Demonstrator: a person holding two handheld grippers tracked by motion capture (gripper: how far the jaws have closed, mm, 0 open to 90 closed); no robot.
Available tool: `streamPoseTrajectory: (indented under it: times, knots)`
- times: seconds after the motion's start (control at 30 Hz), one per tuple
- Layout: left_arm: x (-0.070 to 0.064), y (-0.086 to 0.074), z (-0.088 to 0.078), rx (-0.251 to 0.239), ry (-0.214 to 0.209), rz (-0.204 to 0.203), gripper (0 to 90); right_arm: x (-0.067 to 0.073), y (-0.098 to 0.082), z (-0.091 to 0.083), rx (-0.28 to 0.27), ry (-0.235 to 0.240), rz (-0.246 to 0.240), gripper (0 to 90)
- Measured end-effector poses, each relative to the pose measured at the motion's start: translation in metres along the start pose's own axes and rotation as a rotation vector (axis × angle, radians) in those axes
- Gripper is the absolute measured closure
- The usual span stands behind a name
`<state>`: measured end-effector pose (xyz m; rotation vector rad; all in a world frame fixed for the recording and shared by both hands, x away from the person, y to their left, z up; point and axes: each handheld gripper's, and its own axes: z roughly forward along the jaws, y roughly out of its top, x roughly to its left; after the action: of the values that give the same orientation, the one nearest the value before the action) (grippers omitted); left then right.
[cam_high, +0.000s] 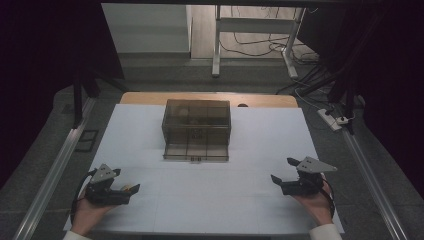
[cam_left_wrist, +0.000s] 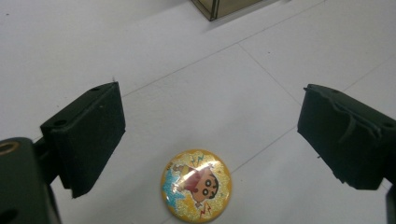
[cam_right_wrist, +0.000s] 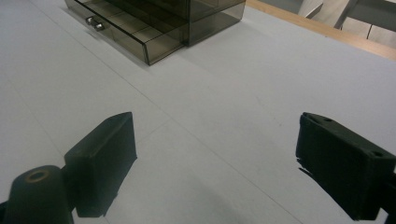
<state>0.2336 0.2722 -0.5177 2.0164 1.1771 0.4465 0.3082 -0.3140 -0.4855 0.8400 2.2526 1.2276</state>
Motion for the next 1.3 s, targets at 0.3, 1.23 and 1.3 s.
streamPoseTrajectory:
  times: [0.3, 1.23, 1.3]
  knots:
    - [-0.0005, 0.0013, -0.0002, 0.000, 0.001, 0.008, 7.7, 0.0018, -0.0004, 0.0001, 0.005, 0.005, -0.011, 13.1]
    - [-0.0020, 0.0034, 0.0000, 0.015, 0.007, 0.023, 7.7, 0.0050, -0.0015, 0.0030, 0.028, 0.010, -0.021, 14.6]
    - [-0.0021, 0.0038, -0.0003, 0.014, 0.008, 0.023, 7.7, 0.0047, -0.0014, 0.0031, 0.024, 0.012, -0.020, 14.6]
